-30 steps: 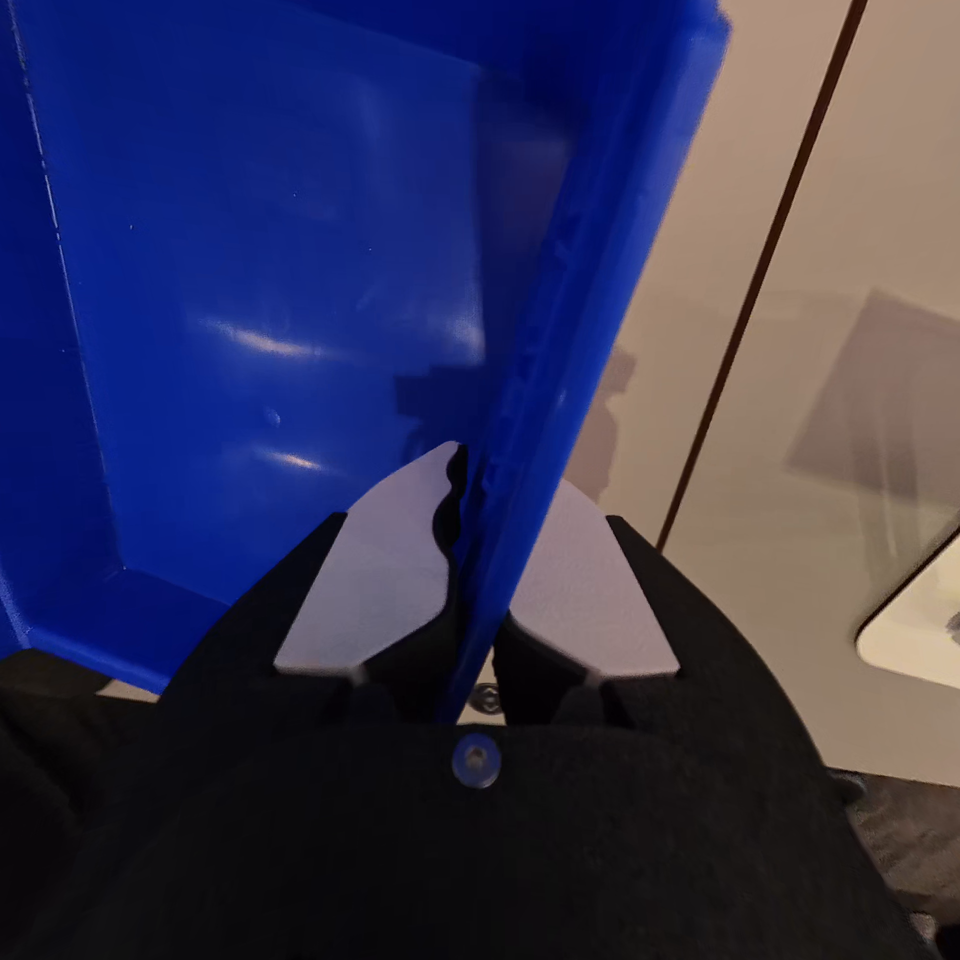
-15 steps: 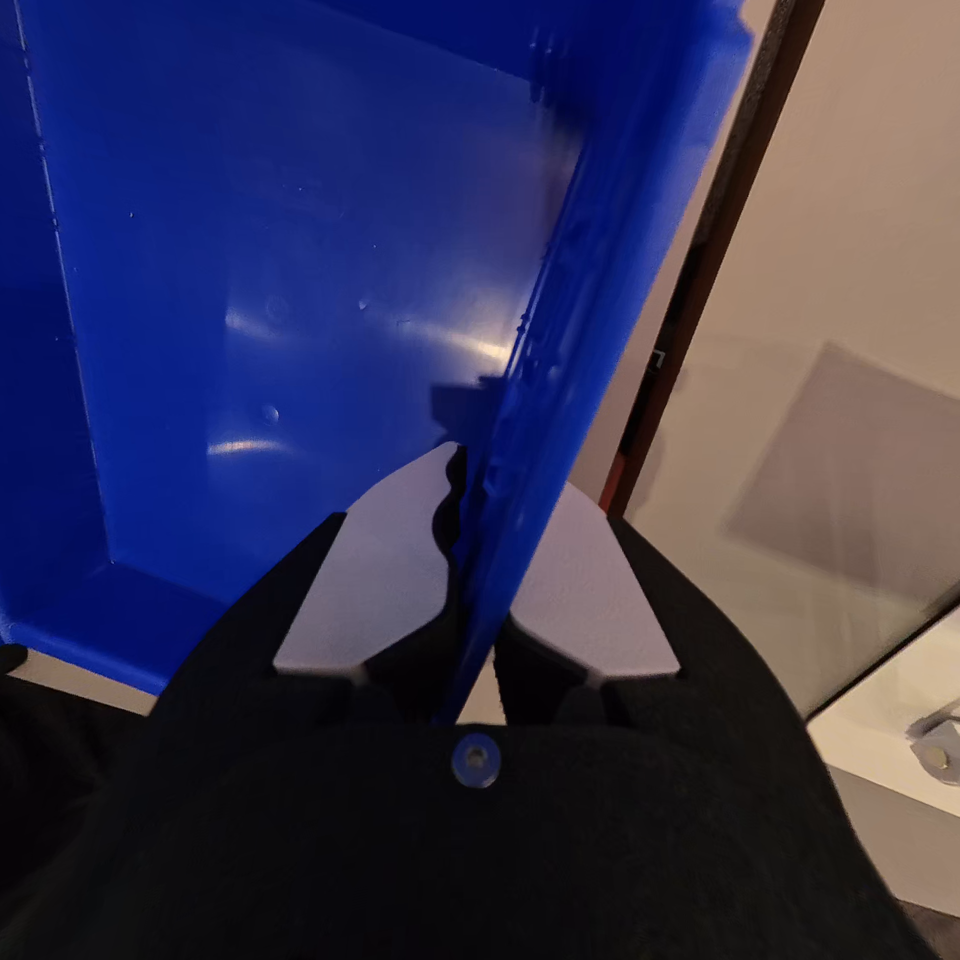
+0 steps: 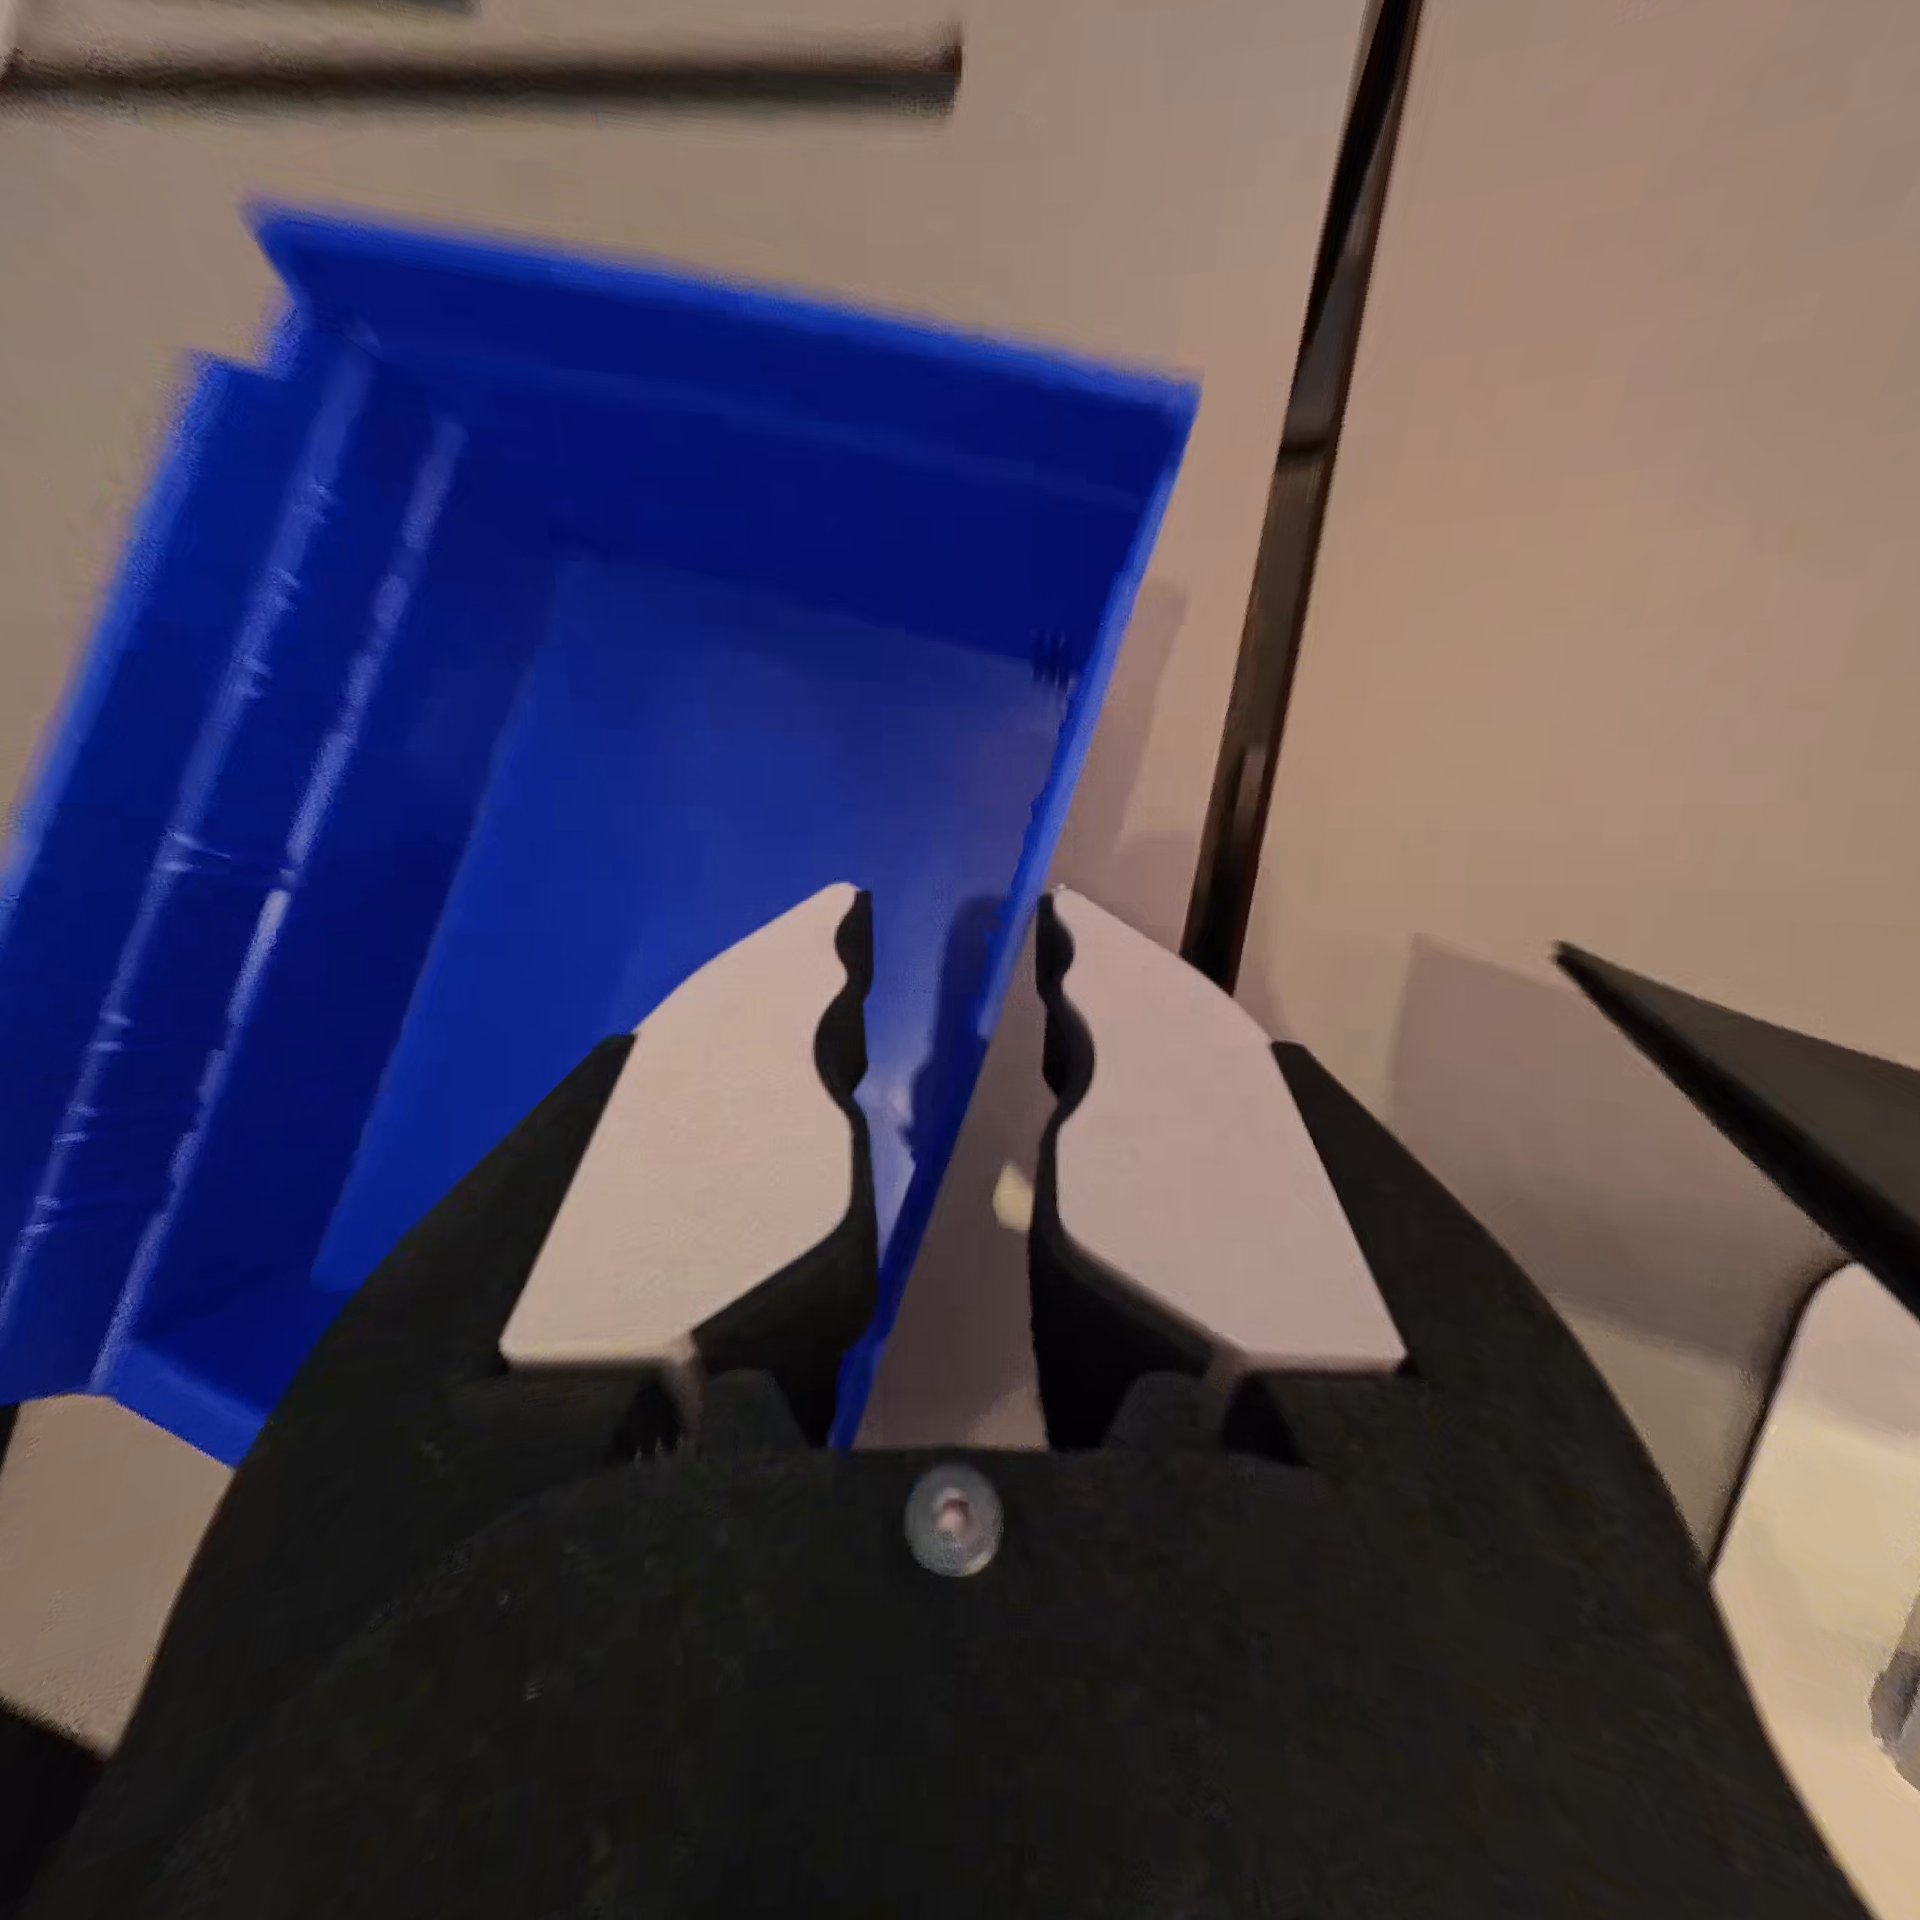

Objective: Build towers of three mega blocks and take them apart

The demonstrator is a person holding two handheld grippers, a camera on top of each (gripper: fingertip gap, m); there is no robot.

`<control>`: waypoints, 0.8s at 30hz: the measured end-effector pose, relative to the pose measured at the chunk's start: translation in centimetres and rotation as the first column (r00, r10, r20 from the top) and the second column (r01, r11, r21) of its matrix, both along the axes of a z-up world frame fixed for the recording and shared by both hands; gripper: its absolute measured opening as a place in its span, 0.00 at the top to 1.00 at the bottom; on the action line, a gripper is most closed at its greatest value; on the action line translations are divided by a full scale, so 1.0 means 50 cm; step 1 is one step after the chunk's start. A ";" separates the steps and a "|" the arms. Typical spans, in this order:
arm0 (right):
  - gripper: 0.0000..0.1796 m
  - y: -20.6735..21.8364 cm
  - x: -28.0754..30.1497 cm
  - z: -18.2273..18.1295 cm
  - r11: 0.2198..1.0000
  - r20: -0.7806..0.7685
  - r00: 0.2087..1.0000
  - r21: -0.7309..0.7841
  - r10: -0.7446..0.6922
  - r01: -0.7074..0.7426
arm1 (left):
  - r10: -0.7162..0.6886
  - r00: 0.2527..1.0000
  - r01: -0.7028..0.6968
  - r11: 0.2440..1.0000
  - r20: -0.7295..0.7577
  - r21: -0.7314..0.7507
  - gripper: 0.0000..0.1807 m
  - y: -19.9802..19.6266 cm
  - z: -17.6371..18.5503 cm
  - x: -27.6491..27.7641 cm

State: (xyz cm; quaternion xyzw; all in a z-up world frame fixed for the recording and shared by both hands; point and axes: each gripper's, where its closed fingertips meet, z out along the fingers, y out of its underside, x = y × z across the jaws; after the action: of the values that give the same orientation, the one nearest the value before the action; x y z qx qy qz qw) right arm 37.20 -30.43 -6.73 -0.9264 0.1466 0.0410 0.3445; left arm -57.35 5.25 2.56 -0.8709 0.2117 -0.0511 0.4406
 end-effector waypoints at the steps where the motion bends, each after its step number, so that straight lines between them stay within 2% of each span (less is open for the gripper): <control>1: 0.84 -0.007 0.005 0.034 0.996 0.029 0.999 0.082 -0.024 0.022 | 0.006 1.000 -0.006 1.000 0.014 0.014 0.60 -0.001 0.009 -0.008; 4: 0.82 -0.041 0.017 0.168 0.945 0.146 0.982 0.320 -0.119 0.067 | 0.017 0.999 -0.019 0.999 0.044 0.037 0.60 0.006 0.057 -0.036; 6: 0.80 -0.068 0.014 0.276 0.905 0.234 0.954 0.420 -0.186 0.074 | 0.022 0.999 -0.025 0.998 0.043 0.054 0.60 0.019 0.115 -0.052; 9: 0.74 -0.083 -0.030 0.463 0.840 0.343 0.903 0.541 -0.259 0.036 | 0.015 1.000 -0.018 0.991 0.028 0.133 0.59 0.042 0.246 -0.044; 11: 0.64 -0.074 -0.090 0.594 0.781 0.395 0.872 0.624 -0.288 -0.024 | 0.003 1.000 -0.005 0.979 0.013 0.203 0.58 0.050 0.345 -0.014; 13: 0.59 -0.053 -0.168 0.713 0.705 0.435 0.843 0.703 -0.315 -0.099 | -0.036 0.999 0.028 0.964 0.028 0.263 0.55 0.047 0.438 0.041; 15: 0.59 -0.022 -0.255 0.814 0.623 0.474 0.814 0.760 -0.336 -0.185 | -0.101 0.992 0.073 0.949 0.075 0.308 0.52 0.034 0.512 0.115; 19: 0.56 0.076 -0.415 0.899 0.616 0.483 0.836 0.751 -0.263 -0.240 | -0.240 0.957 0.174 0.925 0.163 0.337 0.48 -0.003 0.584 0.277; 24: 0.51 0.211 -0.599 0.902 0.606 0.455 0.882 0.738 -0.123 -0.296 | -0.327 0.934 0.244 0.880 0.148 0.407 0.44 -0.043 0.595 0.438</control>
State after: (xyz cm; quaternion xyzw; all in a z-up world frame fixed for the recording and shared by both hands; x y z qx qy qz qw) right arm 7.25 -19.89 38.35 -0.6657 -0.0198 -0.1030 0.7388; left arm -35.43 3.12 32.33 -0.7167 0.2959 -0.1659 0.6094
